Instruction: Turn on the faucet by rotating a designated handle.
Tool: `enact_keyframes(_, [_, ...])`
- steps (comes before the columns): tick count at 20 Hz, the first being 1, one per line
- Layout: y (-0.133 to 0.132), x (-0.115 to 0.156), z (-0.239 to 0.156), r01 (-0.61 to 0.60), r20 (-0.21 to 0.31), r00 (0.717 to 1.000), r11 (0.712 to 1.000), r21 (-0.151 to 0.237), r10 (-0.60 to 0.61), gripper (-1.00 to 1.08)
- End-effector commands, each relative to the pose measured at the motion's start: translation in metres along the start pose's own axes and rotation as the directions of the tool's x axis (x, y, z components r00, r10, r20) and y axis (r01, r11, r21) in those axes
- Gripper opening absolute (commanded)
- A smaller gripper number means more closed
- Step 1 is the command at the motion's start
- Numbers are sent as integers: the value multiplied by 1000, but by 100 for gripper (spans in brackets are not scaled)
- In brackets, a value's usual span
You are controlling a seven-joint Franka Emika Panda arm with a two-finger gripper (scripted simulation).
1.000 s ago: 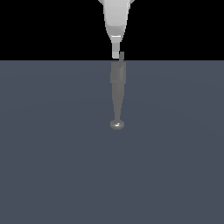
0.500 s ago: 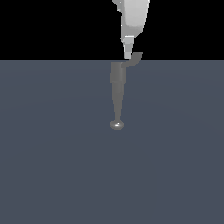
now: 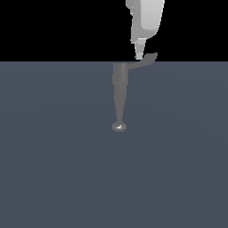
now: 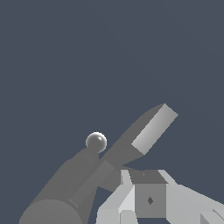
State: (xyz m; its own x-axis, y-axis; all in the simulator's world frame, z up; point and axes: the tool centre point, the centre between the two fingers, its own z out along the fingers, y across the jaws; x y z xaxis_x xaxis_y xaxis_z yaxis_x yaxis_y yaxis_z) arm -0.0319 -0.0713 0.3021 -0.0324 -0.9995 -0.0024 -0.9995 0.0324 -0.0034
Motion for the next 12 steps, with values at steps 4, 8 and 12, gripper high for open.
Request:
enact_keyframes(4, [-14, 29, 3, -26, -2, 1000, 1000, -1, 26, -100])
enact_keyframes(8, [-23, 43, 3, -32, -2, 999, 999, -2, 32, -100])
enact_keyframes(12, [-30, 52, 3, -36, -3, 999, 999, -3, 36, -100])
